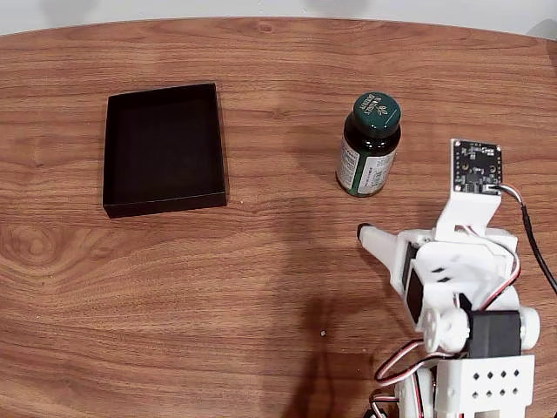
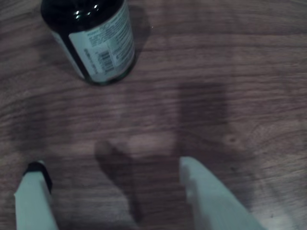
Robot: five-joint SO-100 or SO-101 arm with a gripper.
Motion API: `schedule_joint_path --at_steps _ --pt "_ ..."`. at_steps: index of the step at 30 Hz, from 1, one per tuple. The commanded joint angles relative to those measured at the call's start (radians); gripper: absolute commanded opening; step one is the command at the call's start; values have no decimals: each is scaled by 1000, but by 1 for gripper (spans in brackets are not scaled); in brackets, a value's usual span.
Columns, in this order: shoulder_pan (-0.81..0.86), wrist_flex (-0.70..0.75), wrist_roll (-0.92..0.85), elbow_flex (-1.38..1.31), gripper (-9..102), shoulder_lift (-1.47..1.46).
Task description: Pick up the pill bottle and place it in the black box.
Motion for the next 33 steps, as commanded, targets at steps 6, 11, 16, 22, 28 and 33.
schedule_joint_path --at_steps 6,11,16,22,28,33 --pt "-3 91 -2 -37 13 43" --pt "-3 69 3 -15 7 38" --pt "2 64 8 5 4 46" --pt "0 -9 -6 6 12 9" --pt "-11 -310 0 54 29 -158" --pt "-34 -624 32 129 37 -316"
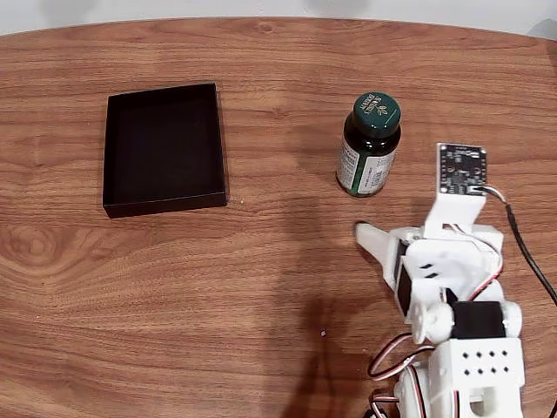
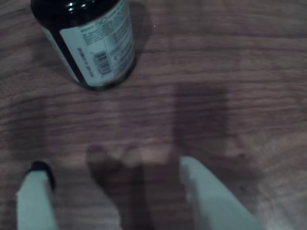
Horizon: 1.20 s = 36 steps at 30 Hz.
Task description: Pick up the pill bottle and place it in the black box.
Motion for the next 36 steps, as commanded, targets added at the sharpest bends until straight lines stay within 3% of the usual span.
schedule_joint_path --at_steps 1,26,36 --pt "-26 -264 20 0 38 -132" --pt "-63 -1173 54 -322 38 -1167" --pt "-60 -1414 58 -442 38 -1405"
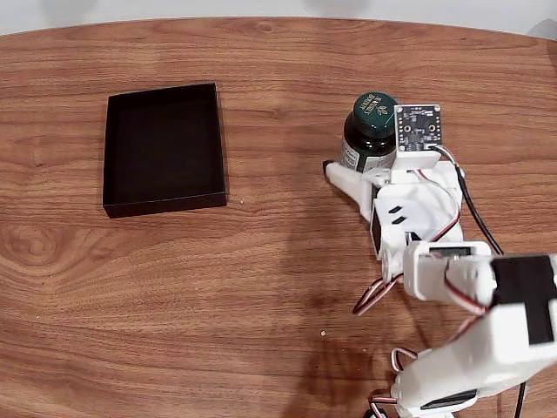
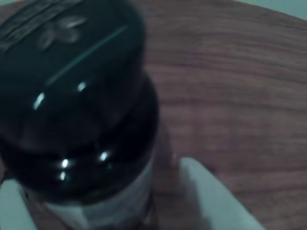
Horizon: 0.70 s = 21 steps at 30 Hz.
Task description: Pick up the pill bottle and place it in the black box.
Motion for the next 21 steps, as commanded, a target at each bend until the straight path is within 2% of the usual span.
schedule_joint_path --at_steps 1,11,21 --pt "-6 -126 -3 -86 38 -40" --pt "-49 -255 -31 -98 36 -83" --pt "-57 -233 -31 -95 13 -78"
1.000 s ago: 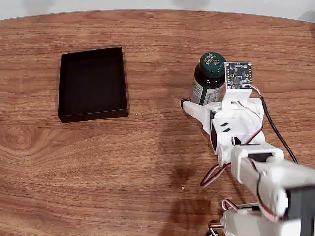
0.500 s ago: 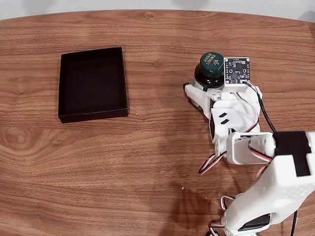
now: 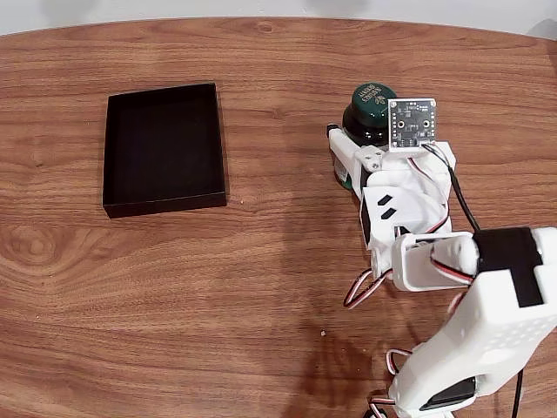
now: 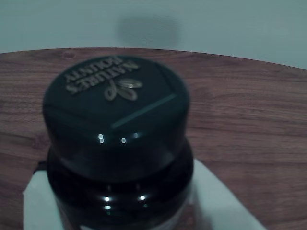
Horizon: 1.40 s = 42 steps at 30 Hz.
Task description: Pick up the pill bottle and place it in the black box.
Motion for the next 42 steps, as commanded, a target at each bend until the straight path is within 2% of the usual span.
schedule_joint_path --at_steps 1,8,18,27,34,42 --pt "-11 -11 -6 -41 13 25" --pt "-49 20 -31 14 11 178" --pt "-196 262 -69 -35 12 419" --pt "-367 518 -110 -285 12 431" --pt "-489 531 -109 -413 12 319" --pt "-574 360 -64 -500 12 61"
